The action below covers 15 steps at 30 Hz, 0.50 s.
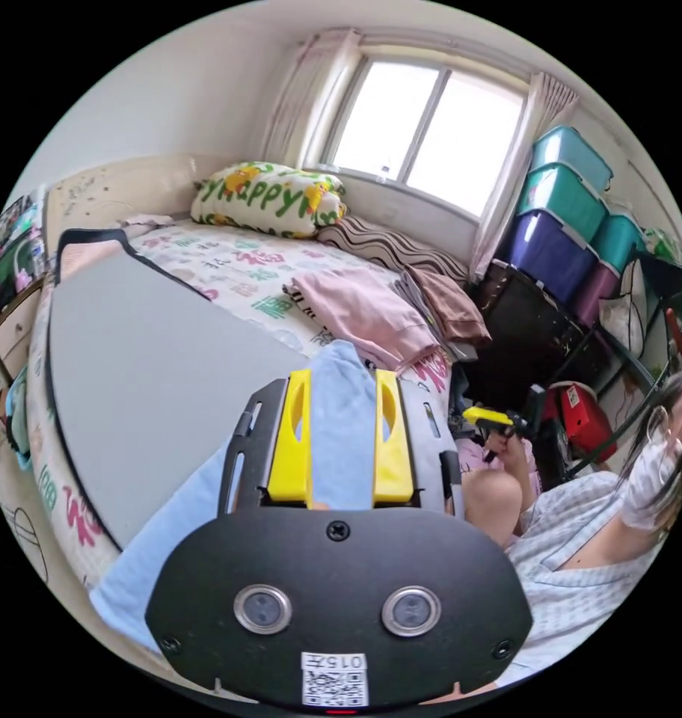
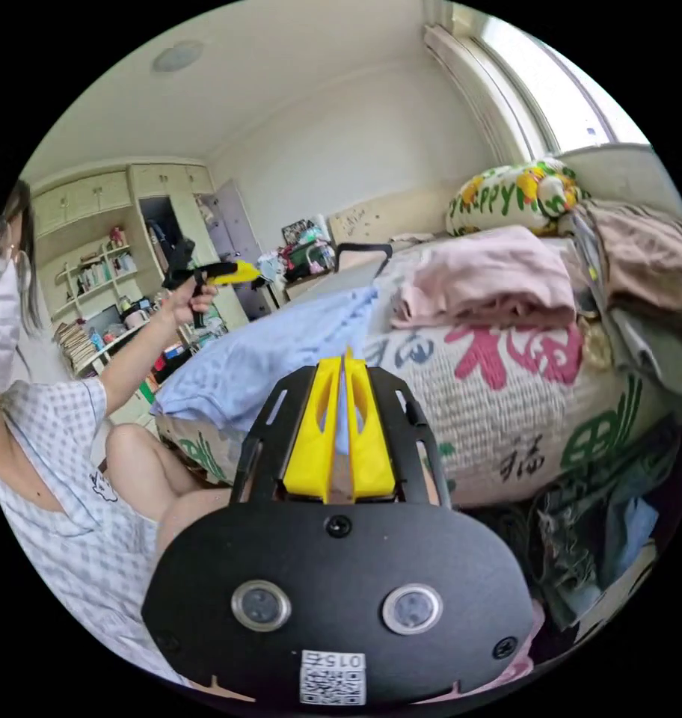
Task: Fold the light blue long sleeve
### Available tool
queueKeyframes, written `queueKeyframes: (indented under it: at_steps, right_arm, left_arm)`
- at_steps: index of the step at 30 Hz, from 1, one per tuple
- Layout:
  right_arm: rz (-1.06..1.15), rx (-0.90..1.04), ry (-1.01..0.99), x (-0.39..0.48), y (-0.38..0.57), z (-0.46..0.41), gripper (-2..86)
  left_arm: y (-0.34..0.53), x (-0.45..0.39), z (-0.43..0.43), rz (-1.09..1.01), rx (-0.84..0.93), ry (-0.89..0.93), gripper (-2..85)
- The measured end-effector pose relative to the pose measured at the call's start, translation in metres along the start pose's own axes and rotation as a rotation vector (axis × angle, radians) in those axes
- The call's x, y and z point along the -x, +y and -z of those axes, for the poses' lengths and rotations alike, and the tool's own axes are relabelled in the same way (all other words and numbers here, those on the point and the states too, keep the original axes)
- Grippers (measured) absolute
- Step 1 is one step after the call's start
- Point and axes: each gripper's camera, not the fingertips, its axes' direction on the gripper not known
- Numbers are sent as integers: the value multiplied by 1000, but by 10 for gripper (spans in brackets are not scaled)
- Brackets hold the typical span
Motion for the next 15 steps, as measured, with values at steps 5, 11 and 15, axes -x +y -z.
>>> queueKeyframes:
  at_steps: [5,11,15]
  right_arm:
    - [-45,105,-148,-30,12,-15,78]
    - [-68,112,-176,-51,6,-18,89]
    - [-57,108,-247,-67,3,-11,72]
  left_arm:
    - [-83,-19,-113,-25,127,-41,141]
    - [-131,-7,-213,71,288,-74,142]
    - [-139,9,-265,90,517,-54,166]
